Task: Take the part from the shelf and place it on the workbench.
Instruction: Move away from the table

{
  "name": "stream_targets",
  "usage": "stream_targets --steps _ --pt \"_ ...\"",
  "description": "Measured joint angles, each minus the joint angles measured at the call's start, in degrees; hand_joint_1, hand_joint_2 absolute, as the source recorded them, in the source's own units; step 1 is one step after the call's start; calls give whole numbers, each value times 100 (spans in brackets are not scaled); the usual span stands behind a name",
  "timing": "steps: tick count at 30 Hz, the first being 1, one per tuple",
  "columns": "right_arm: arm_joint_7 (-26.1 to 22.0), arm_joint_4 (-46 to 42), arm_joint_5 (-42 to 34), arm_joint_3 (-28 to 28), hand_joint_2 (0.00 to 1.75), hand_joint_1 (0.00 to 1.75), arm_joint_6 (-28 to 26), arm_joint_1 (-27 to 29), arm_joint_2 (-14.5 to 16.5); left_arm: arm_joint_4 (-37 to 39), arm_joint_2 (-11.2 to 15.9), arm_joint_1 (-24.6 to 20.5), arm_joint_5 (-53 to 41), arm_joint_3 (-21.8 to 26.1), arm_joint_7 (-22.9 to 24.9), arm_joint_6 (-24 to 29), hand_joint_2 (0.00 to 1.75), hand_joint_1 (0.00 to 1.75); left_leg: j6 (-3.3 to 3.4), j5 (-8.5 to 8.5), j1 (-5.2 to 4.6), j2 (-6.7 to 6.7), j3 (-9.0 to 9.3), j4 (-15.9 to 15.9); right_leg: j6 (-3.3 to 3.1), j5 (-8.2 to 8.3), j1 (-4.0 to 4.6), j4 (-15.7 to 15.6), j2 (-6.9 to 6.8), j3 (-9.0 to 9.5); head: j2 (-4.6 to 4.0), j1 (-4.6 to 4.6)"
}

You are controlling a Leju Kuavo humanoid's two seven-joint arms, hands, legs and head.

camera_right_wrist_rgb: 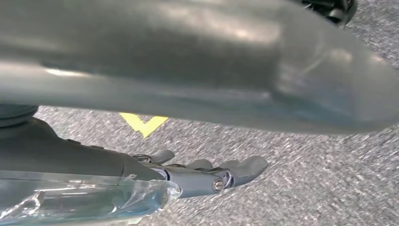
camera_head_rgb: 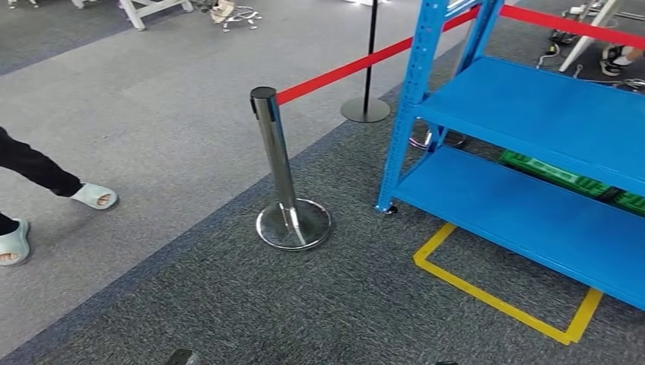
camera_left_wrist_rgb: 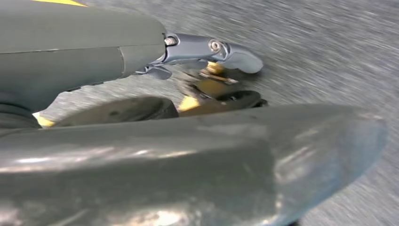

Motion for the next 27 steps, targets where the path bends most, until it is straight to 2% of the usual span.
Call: stream_targets --steps 1,2,3,4,5,6,8,9,10,11,12,13,14,16,17,18,19,20,21,22,24,25,26,27 --pt "-18 1 13 23 0 0 1 -7 20 0 -15 1 27 -1 -78 -26 0 0 -13 -188 6 -167 -169 359 -21 5 -6 -1 71 -6 0 -10" --pt "-31 1 21 44 0 0 3 -13 36 0 -32 10 66 -1 -132 -32 0 0 -18 -364 7 -259 -379 769 -37 9 -7 0 151 -12 0 -15" --pt "-42 2 22 57 0 0 5 -11 45 0 -47 20 97 0 -142 -18 0 0 -18 -460 7 -295 -561 1096 -44 10 -6 0 233 -15 0 -16" --pt "-52 2 21 69 0 0 8 0 54 0 -62 29 125 1 -115 9 0 0 -12 -446 8 -312 -672 1256 -47 12 -5 0 321 -16 0 -19" --pt "-60 3 4 73 0 0 16 12 59 0 -68 37 152 2 -53 50 0 0 0 -317 8 -325 -685 1202 -42 16 -5 1 412 -14 0 -19" --pt "-84 4 -62 73 0 0 49 22 63 0 -73 42 179 6 17 91 0 0 15 -102 11 -359 -595 941 -32 22 -9 1 504 -11 0 -19" --pt "-180 5 -312 39 0 0 164 25 70 0 -85 49 238 23 101 145 0 0 42 305 43 -656 -286 172 11 36 -10 15 674 -28 0 -22" --pt "-232 5 -445 3 0 0 220 22 72 0 -93 52 263 33 104 157 0 0 50 403 57 -802 -172 -109 44 45 -10 20 748 -48 0 -25" --pt "-266 5 -533 -36 0 0 250 27 74 0 -110 56 284 43 89 161 0 0 64 428 64 -913 -113 -264 84 56 -13 14 815 -71 0 -26" --pt "-280 5 -577 -69 0 0 261 43 75 0 -126 58 298 51 70 164 0 0 90 419 57 -913 -98 -315 131 73 -18 -1 884 -97 0 -26" --pt "-284 5 -591 -92 0 0 255 67 77 0 -140 59 310 59 49 168 0 0 122 431 54 -843 -97 -322 176 95 -34 -30 950 -119 0 -24" --pt "-284 5 -595 -108 0 0 249 92 79 0 -155 56 313 68 33 168 0 0 164 449 52 -769 -89 -342 212 97 -37 -30 901 -139 0 -20" --pt "-283 5 -596 -122 0 0 243 106 81 0 -164 52 312 74 21 163 0 0 200 467 53 -690 -79 -362 240 54 -29 29 753 -180 0 -3" --pt "-287 5 -595 -144 0 0 241 95 84 0 -183 62 307 78 9 155 0 0 252 477 39 -513 -64 -386 274 -221 -10 453 306 -375 0 30" --pt "-295 5 -594 -150 0 0 249 81 84 0 -190 78 304 78 6 155 0 0 269 470 26 -417 -60 -386 290 -419 -10 804 165 -536 0 43" --pt "-308 5 -594 -158 0 0 267 71 85 0 -190 96 302 79 7 164 0 0 283 463 16 -311 -58 -386 307 -593 -14 1168 108 -696 0 43" --pt "-326 5 -592 -167 0 0 287 72 85 0 -188 107 302 79 9 177 0 0 290 457 11 -211 -56 -385 321 -686 -19 1427 90 -801 0 42" --pt "-344 5 -584 -175 0 0 308 82 85 0 -187 110 305 81 15 195 0 0 289 450 10 -122 -51 -383 334 -675 -22 1500 79 -808 0 43" --pt "-360 5 -568 -183 0 0 323 95 85 0 -187 107 309 83 24 217 0 0 279 440 12 -46 -40 -382 342 -563 -24 1349 50 -700 0 43" --pt "-373 5 -545 -185 0 0 328 103 85 0 -189 102 313 85 35 235 0 0 261 425 14 20 -19 -379 345 -387 -26 1001 -23 -488 0 45" --pt "-389 5 -498 -186 0 0 327 93 85 1 -186 97 315 91 51 265 0 0 203 378 -13 133 29 -364 302 -142 -14 288 -295 -68 0 46" --pt "-393 5 -485 -186 0 0 326 84 85 2 -183 95 316 96 54 273 0 0 171 361 -31 184 56 -359 261 -95 -7 92 -378 47 0 37" --pt "-395 5 -472 -186 0 0 322 78 85 2 -180 92 316 103 56 280 0 0 139 352 -46 232 76 -363 211 -99 4 33 -401 73 0 30" --pt "-393 5 -456 -185 0 0 315 77 85 2 -181 88 316 111 58 284 0 0 107 349 -45 289 99 -374 163 -87 8 31 -326 57 0 20"
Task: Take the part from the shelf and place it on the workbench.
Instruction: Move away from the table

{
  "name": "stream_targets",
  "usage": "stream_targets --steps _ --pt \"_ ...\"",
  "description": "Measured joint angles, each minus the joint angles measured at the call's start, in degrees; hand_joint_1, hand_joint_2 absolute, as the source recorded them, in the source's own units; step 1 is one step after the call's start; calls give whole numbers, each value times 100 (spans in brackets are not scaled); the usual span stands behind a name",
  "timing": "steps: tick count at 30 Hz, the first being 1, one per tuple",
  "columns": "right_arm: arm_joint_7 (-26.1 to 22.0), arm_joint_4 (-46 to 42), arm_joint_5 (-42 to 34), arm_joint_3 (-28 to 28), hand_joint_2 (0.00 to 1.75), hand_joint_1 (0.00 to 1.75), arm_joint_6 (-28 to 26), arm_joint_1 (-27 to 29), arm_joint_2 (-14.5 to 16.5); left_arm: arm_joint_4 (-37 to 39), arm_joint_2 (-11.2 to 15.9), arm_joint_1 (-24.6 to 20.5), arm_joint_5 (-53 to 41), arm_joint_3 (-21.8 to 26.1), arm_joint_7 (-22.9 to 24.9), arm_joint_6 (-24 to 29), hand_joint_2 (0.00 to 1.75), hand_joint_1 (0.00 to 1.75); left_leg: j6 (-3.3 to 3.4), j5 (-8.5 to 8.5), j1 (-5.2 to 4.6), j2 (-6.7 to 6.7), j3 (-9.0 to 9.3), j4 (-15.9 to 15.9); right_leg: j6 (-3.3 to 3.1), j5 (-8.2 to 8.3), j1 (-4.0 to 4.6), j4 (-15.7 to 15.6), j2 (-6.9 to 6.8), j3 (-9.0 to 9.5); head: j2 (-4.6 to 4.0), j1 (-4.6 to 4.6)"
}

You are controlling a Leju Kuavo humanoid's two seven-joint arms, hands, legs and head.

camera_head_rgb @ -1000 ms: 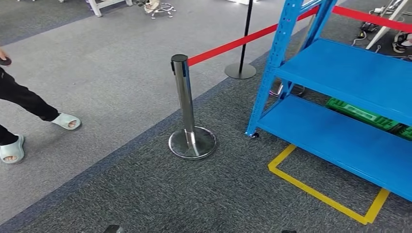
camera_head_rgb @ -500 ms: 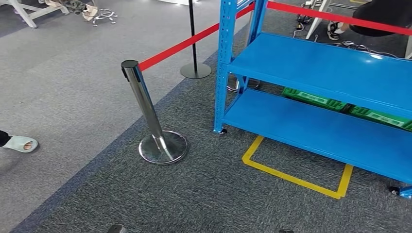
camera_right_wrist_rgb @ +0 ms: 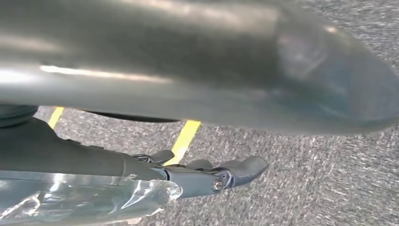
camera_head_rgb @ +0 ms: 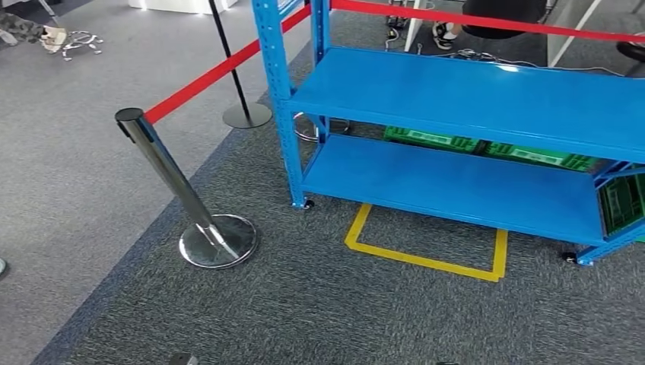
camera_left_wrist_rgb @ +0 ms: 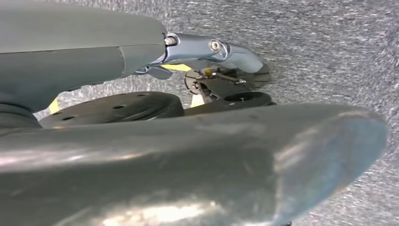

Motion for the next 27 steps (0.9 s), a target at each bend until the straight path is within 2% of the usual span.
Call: stream_targets --steps 1,2,3,5,6,7,8,9,10,11,12,14,15,16,17,18,19,20,21,22,23,24,25,27 --pt "7 0 20 1 0 0 -9 3 0 0 2 -7 -1 8 8 3 0 0 -37 -9 13 25 17 -9 -45 8 -3 -9 72 -9 0 -3" --pt "16 0 38 1 0 0 -19 7 0 0 3 -14 -2 13 25 5 0 0 -74 -61 27 -39 11 26 -86 22 -10 -24 142 -13 0 -8" --pt "24 0 45 2 0 0 -28 5 0 0 3 -20 -2 15 51 9 0 0 -104 -172 39 -158 -43 163 -126 40 -24 -41 215 -14 0 -18" --pt "41 0 19 2 0 0 -37 -9 0 0 3 -17 -2 18 119 21 0 0 -138 -537 52 -464 -332 789 -177 65 -39 -54 366 -18 0 -38" --pt "56 0 -2 2 0 0 -38 -17 0 0 2 -6 -2 19 152 27 0 0 -143 -706 54 -542 -529 1183 -190 72 -38 -54 450 -28 0 -41" --pt "80 0 -20 1 0 0 -39 -17 0 0 2 6 -2 20 178 31 0 0 -144 -790 54 -580 -689 1482 -195 75 -36 -53 539 -34 0 -41" --pt "106 0 -35 1 0 0 -42 -12 0 0 2 12 -3 20 197 32 0 0 -139 -758 55 -600 -773 1603 -195 79 -35 -53 634 -34 0 -41" --pt "130 0 -40 -1 0 0 -49 -5 0 0 3 13 -4 20 205 34 0 0 -129 -614 56 -615 -754 1506 -190 83 -36 -52 727 -31 0 -41" --pt "149 0 -29 -1 0 0 -65 1 0 0 5 9 -8 20 209 35 0 0 -117 -396 61 -650 -643 1223 -180 89 -40 -52 817 -27 0 -41" --pt "168 0 5 1 0 0 -91 1 1 0 9 2 -16 20 214 35 0 0 -107 -169 75 -764 -479 835 -163 96 -45 -52 902 -27 0 -42" --pt "186 0 54 5 0 0 -126 -4 1 0 13 -6 -28 20 226 34 0 0 -93 -23 95 -908 -321 463 -135 101 -42 -41 984 -41 0 -42" --pt "212 0 150 24 0 0 -185 -10 2 0 19 -16 -62 20 268 32 0 0 -62 72 116 -1125 -158 58 -59 127 -43 -44 1119 -88 0 -41" --pt "215 0 175 36 0 0 -205 -5 2 0 19 -19 -81 20 286 34 0 0 -36 55 110 -1122 -149 21 -15 148 -47 -61 1180 -114 0 -39" --pt "214 0 194 44 0 0 -223 6 2 0 19 -22 -95 19 297 40 0 0 -2 69 107 -1065 -152 17 27 170 -59 -86 1223 -135 0 -41" --pt "210 0 215 54 0 0 -253 19 2 0 23 -28 -104 17 301 52 0 0 39 84 109 -1005 -147 1 57 166 -60 -79 1164 -156 0 -39" --pt "206 0 251 71 0 0 -309 26 2 0 27 -34 -109 16 302 70 0 0 82 99 113 -942 -141 -15 80 100 -52 16 1017 -210 0 -22" --pt "210 0 294 92 0 0 -380 21 2 0 30 -37 -109 15 301 92 0 0 117 109 117 -874 -135 -30 96 -35 -41 233 821 -313 0 -6" --pt "230 0 338 121 0 0 -459 8 2 0 32 -33 -108 13 302 115 0 0 139 109 106 -807 -131 -33 106 -231 -32 578 609 -466 0 10" --pt "266 0 377 152 0 0 -533 -7 2 0 31 -23 -106 12 303 132 0 0 152 105 94 -741 -130 -32 117 -441 -30 992 484 -653 0 23" --pt "313 0 398 178 0 0 -581 -17 2 0 31 -13 -105 11 304 147 0 0 157 102 85 -676 -128 -31 127 -591 -30 1356 431 -810 0 21" --pt "363 0 409 197 0 0 -609 -18 2 0 31 -8 -105 9 306 155 0 0 159 99 79 -624 -124 -30 132 -643 -31 1563 412 -884 0 20" --pt "401 0 410 214 0 0 -620 -11 2 0 32 -10 -106 8 307 158 0 0 156 96 78 -590 -117 -29 133 -577 -32 1529 406 -835 0 21" --pt "430 0 408 227 0 0 -620 -3 2 0 31 -16 -109 7 307 152 0 0 147 90 78 -571 -105 -28 129 -422 -33 1265 401 -668 0 21" --pt "463 1 397 245 0 0 -609 -9 4 0 33 -28 -116 3 301 113 0 0 105 64 70 -557 -76 -18 111 -114 -28 449 363 -189 0 25"
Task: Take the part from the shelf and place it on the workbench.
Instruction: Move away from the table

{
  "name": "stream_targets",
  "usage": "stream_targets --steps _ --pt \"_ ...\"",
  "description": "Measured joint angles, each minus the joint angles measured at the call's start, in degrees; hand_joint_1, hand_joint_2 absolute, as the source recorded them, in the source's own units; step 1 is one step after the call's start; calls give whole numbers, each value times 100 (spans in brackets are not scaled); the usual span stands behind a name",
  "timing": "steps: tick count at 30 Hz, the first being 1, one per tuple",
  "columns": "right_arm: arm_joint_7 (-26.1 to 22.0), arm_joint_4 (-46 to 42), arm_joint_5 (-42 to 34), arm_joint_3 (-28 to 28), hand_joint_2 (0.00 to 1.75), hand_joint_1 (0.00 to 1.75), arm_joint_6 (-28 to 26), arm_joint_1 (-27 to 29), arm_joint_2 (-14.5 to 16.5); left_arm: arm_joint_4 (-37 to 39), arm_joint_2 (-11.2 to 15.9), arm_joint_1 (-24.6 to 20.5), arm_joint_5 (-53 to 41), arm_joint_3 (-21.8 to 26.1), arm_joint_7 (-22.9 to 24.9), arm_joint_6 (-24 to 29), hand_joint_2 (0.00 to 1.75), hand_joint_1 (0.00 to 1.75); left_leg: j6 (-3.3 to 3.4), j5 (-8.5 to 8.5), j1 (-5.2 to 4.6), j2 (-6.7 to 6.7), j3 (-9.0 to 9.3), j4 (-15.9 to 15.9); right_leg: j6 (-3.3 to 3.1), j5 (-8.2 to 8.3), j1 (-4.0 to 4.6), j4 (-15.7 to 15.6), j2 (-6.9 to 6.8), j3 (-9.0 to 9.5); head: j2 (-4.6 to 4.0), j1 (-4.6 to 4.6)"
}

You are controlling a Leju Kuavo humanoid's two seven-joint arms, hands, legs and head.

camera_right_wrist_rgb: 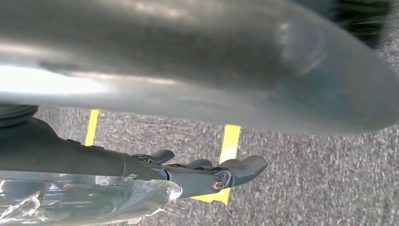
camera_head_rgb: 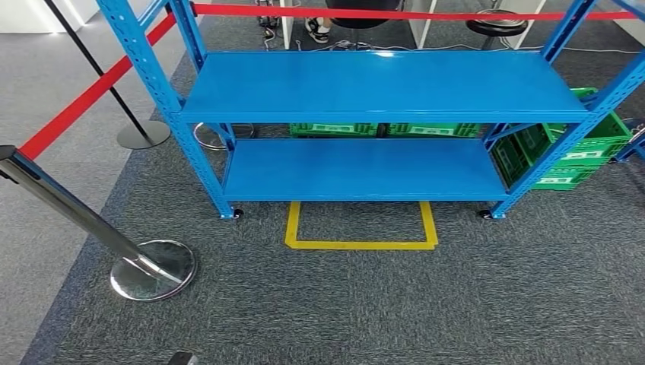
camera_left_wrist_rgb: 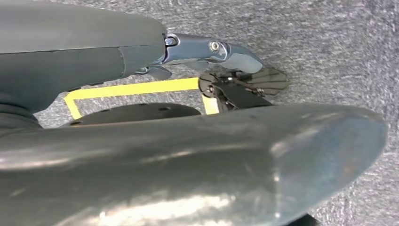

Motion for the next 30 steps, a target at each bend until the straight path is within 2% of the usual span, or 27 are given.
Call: stream_targets --steps 1,2,5,7,8,10,11,12,13,15,16,17,20,21,22,23,24,25,26,27,28,29,30 --pt "11 1 -8 4 0 0 16 -13 2 0 2 -3 -4 -2 -7 -26 0 0 -30 -14 -11 3 10 8 -28 72 3 -289 -10 168 0 -4" --pt "28 3 -16 5 0 0 43 -25 4 0 4 -6 -8 -6 -18 -49 0 0 -62 -26 -23 5 14 7 -63 81 11 -440 -16 255 0 -10" --pt "94 7 -37 7 0 0 180 -28 7 0 8 -21 -56 -36 -62 -111 0 0 -162 -93 -20 4 41 -26 -197 1 28 -482 22 283 0 -21" --pt "114 8 -40 6 0 0 255 -23 7 0 13 -33 -100 -57 -99 -142 0 0 -223 -250 -11 -12 -61 235 -278 -44 10 -509 45 351 -1 -56" --pt "113 8 -40 6 0 0 278 -22 7 0 14 -34 -113 -68 -114 -153 0 0 -239 -386 -7 -24 -235 565 -312 -63 4 -516 53 386 -1 -80" --pt "100 8 -43 6 0 0 304 -17 7 0 11 -20 -126 -96 -127 -166 0 0 -251 -669 -8 -36 -759 1409 -354 -125 14 -516 70 459 -1 -109" --pt "95 8 -44 6 0 0 308 -7 7 0 9 -8 -132 -109 -129 -169 0 0 -246 -686 -9 -40 -973 1690 -361 -166 22 -516 87 508 -1 -111" --pt "92 8 -44 6 0 0 311 4 7 0 8 6 -136 -119 -129 -171 0 0 -233 -570 -11 -43 -1091 1764 -361 -214 29 -515 109 570 -1 -111" --pt "91 8 -44 6 0 0 313 13 7 0 9 15 -141 -126 -129 -171 0 0 -211 -323 -15 -46 -1092 1594 -354 -270 34 -516 132 649 0 -112" --pt "85 9 -44 6 0 0 316 19 8 0 16 25 -155 -135 -129 -171 0 0 -138 286 -37 -59 -882 866 -323 -406 35 -522 165 796 -1 -113" --pt "83 11 -45 6 0 0 318 15 8 0 21 26 -161 -137 -129 -171 0 0 -99 439 -55 -65 -753 511 -295 -475 38 -527 181 849 -1 -117" --pt "81 13 -45 7 0 0 318 13 9 0 25 25 -167 -138 -129 -171 0 0 -71 469 -73 -68 -661 289 -261 -531 38 -556 189 888 -1 -117" --pt "79 16 -46 8 0 0 318 8 9 -1 22 22 -173 -140 -131 -171 0 0 3 277 -77 -77 -455 52 -137 -492 42 -543 181 1026 -2 -115" --pt "77 16 -45 8 0 0 319 2 9 -1 22 25 -170 -141 -132 -171 0 0 35 242 -60 -82 -359 -5 -103 -410 47 -365 156 981 -2 -104" --pt "76 16 -45 9 0 0 319 -12 9 -1 24 24 -167 -141 -133 -171 0 0 60 195 -42 -84 -256 -42 -77 -338 50 -77 128 819 -1 -86" --pt "74 16 -45 11 0 0 320 -21 9 -1 25 23 -165 -141 -133 -171 0 0 73 141 -26 -84 -156 -73 -59 -308 50 301 99 573 0 -76" --pt "74 16 -46 13 0 0 320 -23 9 0 28 23 -163 -141 -134 -171 0 0 83 65 -17 -82 -56 -89 -44 -376 47 678 77 292 -1 -60" --pt "76 16 -46 14 0 0 320 -13 9 0 25 28 -164 -141 -134 -172 0 0 84 -21 -6 -83 48 -101 -28 -564 44 960 68 14 0 -55" --pt "78 16 -46 15 0 0 320 6 9 0 19 38 -164 -141 -134 -172 0 0 77 -116 7 -89 169 -109 -13 -827 42 1104 64 -216 0 -50" --pt "79 16 -46 15 0 0 320 26 9 0 15 51 -164 -141 -134 -173 0 0 66 -222 24 -96 305 -115 7 -1082 40 1109 63 -393 0 -40" --pt "79 16 -46 14 0 0 319 40 9 0 12 64 -163 -141 -134 -173 0 0 47 -333 46 -103 451 -118 30 -1218 36 981 59 -512 0 -35" --pt "79 16 -46 14 0 0 319 51 8 0 10 75 -163 -141 -134 -173 0 0 22 -451 69 -107 601 -118 52 -1159 29 762 48 -589 0 -28" --pt "79 18 -46 15 0 0 319 69 8 0 12 84 -163 -141 -134 -173 0 0 -10 -577 81 -107 742 -121 77 -789 15 464 11 -636 0 -15"
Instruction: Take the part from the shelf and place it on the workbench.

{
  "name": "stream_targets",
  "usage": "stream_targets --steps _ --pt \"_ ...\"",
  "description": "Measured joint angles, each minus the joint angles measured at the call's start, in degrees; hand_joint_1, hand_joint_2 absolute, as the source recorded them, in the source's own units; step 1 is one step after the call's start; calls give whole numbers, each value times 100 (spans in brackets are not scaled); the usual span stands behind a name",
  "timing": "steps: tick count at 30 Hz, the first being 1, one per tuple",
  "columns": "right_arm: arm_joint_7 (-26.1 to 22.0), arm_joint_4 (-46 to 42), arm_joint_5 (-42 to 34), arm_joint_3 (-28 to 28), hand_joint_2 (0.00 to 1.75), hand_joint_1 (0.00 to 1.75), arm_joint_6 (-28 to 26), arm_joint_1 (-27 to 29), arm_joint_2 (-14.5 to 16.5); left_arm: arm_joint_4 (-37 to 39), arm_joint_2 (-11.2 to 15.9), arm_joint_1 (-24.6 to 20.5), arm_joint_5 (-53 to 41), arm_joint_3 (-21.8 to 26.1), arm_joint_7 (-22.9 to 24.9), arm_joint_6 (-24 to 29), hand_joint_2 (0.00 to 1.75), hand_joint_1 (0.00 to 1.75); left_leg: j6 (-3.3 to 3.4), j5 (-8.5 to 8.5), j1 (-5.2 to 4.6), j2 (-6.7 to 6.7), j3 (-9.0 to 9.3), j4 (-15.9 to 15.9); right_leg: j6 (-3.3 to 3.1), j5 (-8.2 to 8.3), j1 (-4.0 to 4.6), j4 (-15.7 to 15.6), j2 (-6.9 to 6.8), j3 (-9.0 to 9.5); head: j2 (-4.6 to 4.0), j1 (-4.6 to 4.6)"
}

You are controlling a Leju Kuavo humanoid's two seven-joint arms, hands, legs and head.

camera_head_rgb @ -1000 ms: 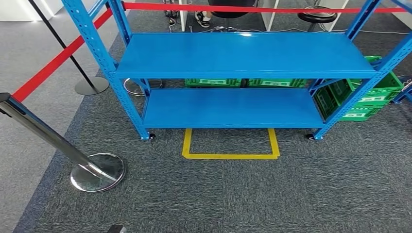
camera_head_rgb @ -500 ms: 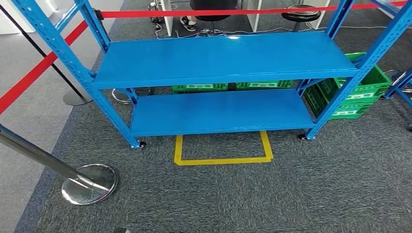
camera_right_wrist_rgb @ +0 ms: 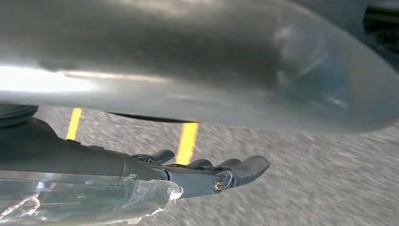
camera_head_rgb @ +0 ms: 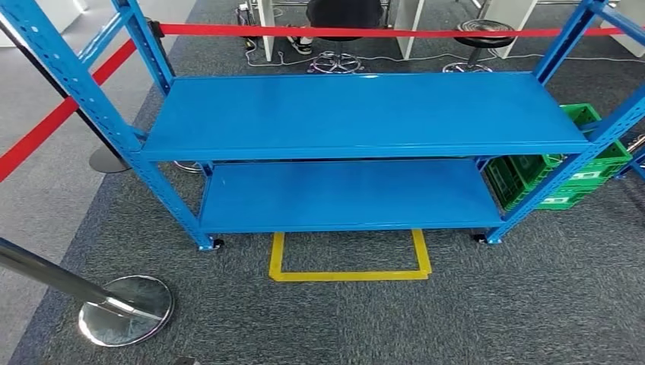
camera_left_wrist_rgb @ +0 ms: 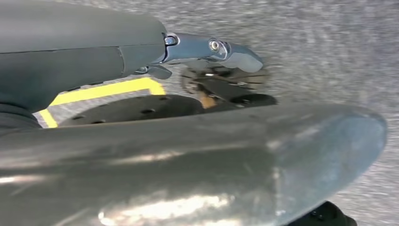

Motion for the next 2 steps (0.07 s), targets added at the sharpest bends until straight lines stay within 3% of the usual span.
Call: stream_targets --steps 1,2 --pt "1 3 0 1 0 0 -1 19 0 0 3 9 1 0 0 1 0 0 -33 -135 2 1 145 0 -7 506 -16 -286 -69 -17 0 29" --pt "1 4 0 1 0 0 0 31 0 0 4 13 1 0 0 1 0 0 -51 -201 2 3 212 -1 -6 819 -25 -442 -104 -24 0 43"
